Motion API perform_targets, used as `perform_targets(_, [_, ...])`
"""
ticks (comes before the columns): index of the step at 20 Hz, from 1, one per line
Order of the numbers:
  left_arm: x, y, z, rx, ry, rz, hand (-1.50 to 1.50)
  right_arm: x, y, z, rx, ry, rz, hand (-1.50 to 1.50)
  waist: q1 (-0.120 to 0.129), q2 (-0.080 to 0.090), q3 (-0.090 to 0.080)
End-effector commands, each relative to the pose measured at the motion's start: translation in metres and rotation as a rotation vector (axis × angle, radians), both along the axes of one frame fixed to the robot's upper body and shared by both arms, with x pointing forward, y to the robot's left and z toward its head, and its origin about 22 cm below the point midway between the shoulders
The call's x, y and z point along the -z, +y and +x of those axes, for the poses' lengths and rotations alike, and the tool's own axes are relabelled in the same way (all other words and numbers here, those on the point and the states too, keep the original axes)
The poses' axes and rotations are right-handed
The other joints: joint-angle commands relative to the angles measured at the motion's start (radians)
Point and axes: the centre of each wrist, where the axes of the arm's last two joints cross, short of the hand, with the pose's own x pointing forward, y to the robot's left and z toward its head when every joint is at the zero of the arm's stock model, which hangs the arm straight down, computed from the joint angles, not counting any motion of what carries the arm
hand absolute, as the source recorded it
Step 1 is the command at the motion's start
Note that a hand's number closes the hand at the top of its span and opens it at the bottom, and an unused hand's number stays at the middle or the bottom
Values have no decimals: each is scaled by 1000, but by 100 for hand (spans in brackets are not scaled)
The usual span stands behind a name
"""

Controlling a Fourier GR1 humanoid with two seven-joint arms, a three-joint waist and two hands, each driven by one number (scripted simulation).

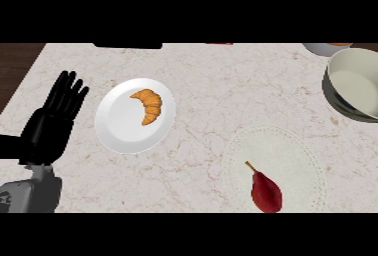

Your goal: Pick the cupcake from the placemat and place it in the bowl

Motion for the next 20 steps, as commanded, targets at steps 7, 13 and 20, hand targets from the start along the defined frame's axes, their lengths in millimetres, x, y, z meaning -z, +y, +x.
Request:
perform_targets(7, [-9,-11,9,45,-17,-6,0,28,-18,5,22,239,-60,150,42,24,2])
perform_targets(13, [-16,-14,13,49,-43,-8,0,62,-13,5,24,335,158,-150,52,31,6])
perform_targets(20, [-9,-16,7,54,-35,-15,0,71,-9,5,-84,70,366,-150,42,28,10])
